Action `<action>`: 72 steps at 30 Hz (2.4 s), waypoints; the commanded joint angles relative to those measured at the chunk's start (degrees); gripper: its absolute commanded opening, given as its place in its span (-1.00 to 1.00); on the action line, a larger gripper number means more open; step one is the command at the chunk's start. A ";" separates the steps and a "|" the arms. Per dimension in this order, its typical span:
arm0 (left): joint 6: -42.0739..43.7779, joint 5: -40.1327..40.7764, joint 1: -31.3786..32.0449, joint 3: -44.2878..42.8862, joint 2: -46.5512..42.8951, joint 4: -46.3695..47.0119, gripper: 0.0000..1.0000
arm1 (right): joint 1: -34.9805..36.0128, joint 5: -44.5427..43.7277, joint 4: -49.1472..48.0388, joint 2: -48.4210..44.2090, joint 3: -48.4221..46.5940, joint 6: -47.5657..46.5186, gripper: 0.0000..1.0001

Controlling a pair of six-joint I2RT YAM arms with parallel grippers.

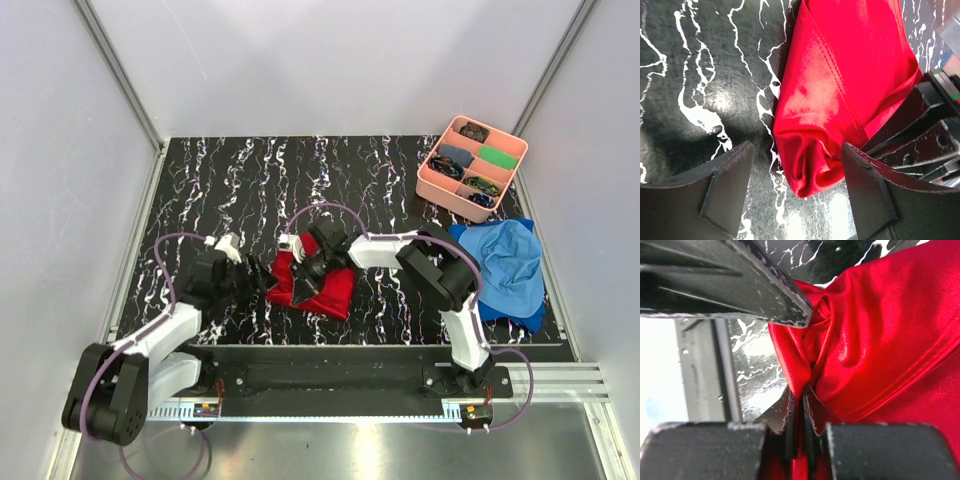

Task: Fold the napkin, place the utensils inside, and roll it up
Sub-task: Roll the napkin at the center of the board.

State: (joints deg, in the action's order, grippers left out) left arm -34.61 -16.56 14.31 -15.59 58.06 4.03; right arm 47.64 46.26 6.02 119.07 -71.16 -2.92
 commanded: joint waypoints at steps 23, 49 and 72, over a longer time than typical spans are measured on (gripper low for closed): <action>-3.62 -4.45 1.08 1.19 8.64 4.32 -1.00 | -5.98 7.36 7.16 8.30 -5.66 2.57 -0.39; -1.34 -4.27 0.99 -6.20 13.74 -6.93 -1.00 | 12.48 -40.99 -5.49 -22.30 13.59 -7.27 0.45; -1.16 -4.89 0.99 -6.55 14.36 -7.11 -1.00 | 20.65 -44.24 -4.09 -20.45 9.37 -9.22 0.46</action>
State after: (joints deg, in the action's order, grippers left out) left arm -37.34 -21.85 15.29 -21.74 71.46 -0.38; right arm 67.40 2.46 2.00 98.39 -59.40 -12.25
